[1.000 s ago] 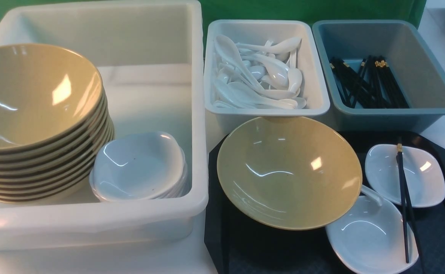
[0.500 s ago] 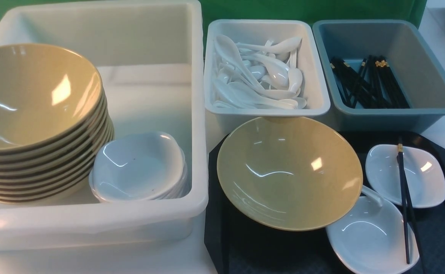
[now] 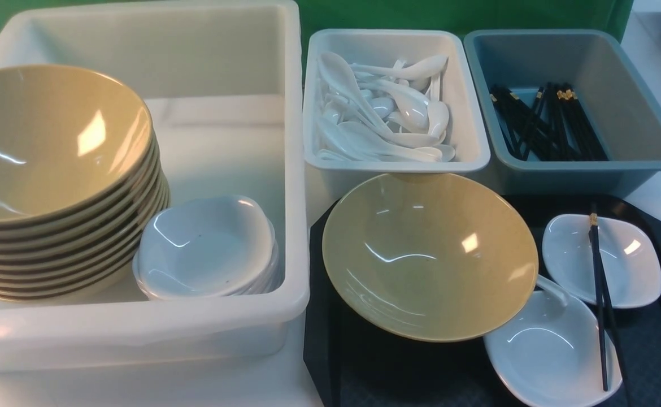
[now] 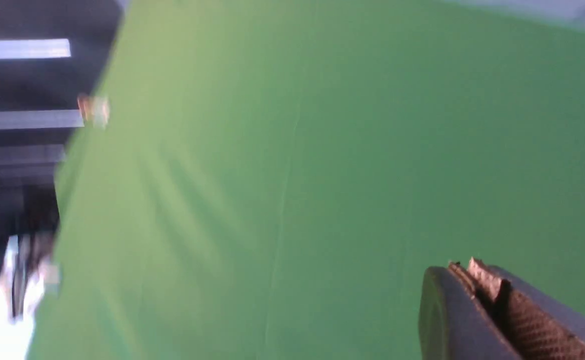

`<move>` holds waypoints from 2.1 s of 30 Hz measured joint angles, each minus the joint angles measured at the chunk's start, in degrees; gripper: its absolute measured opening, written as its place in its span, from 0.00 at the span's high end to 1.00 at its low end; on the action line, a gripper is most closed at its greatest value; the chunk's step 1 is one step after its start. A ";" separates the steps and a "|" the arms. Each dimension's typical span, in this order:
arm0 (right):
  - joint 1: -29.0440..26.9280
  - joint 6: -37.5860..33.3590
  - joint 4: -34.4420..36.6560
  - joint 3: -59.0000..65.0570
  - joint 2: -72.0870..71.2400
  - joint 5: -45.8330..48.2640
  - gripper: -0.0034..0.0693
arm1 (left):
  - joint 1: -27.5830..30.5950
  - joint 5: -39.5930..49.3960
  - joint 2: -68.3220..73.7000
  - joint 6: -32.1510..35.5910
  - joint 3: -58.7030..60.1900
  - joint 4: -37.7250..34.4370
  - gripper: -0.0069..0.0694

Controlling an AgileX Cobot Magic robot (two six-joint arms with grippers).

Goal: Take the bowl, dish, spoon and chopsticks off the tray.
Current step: Use the right arm to grab a chopstick

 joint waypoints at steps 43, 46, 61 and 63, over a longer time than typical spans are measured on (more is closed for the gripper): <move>13.56 -2.90 5.97 -11.13 61.97 9.91 0.57 | 0.00 61.09 21.09 33.55 -7.45 -30.55 0.91; 13.56 -3.16 5.97 -11.18 62.01 9.48 0.74 | 0.00 60.85 21.04 34.85 -7.45 -30.55 0.91; 13.56 -3.20 6.11 -11.24 56.99 9.91 0.83 | 0.00 57.61 21.04 37.29 -6.50 -30.55 0.91; 13.56 -3.20 6.03 -11.48 55.46 10.46 0.84 | 0.00 56.32 21.04 37.29 -4.99 -30.60 0.91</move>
